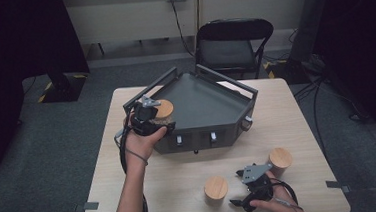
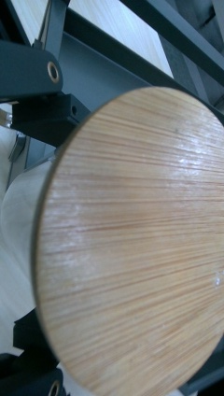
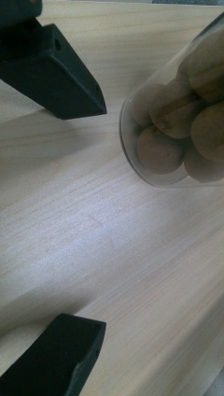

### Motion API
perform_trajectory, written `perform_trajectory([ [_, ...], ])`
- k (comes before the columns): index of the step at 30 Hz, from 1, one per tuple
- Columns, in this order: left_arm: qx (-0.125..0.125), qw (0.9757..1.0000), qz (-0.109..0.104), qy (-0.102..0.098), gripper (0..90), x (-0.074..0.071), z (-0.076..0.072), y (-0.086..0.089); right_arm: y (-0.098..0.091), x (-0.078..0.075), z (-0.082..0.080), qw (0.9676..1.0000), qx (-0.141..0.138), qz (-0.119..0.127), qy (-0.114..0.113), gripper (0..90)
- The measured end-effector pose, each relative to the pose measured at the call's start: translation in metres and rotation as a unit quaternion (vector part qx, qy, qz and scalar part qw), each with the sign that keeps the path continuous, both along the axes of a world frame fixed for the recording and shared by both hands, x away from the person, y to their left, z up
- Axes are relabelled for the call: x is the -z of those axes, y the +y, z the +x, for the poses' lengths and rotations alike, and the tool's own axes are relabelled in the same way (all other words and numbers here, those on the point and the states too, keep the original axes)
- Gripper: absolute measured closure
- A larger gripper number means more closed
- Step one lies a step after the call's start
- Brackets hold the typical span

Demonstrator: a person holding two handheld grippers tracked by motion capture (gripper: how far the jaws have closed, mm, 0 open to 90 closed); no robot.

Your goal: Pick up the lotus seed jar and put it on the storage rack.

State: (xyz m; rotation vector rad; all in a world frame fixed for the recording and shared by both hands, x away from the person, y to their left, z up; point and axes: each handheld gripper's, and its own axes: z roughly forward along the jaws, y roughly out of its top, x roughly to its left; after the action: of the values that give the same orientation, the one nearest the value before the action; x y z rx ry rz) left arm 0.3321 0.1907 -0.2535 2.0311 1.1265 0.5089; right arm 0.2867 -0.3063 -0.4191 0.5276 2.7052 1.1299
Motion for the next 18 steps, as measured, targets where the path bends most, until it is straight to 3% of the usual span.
perform_trajectory([
  [18,-0.030,0.9995,0.007,0.002,25.1,0.009,0.024,-0.005,0.000,0.000,0.000,1.0000,-0.001,0.000,0.000,0.0],
])
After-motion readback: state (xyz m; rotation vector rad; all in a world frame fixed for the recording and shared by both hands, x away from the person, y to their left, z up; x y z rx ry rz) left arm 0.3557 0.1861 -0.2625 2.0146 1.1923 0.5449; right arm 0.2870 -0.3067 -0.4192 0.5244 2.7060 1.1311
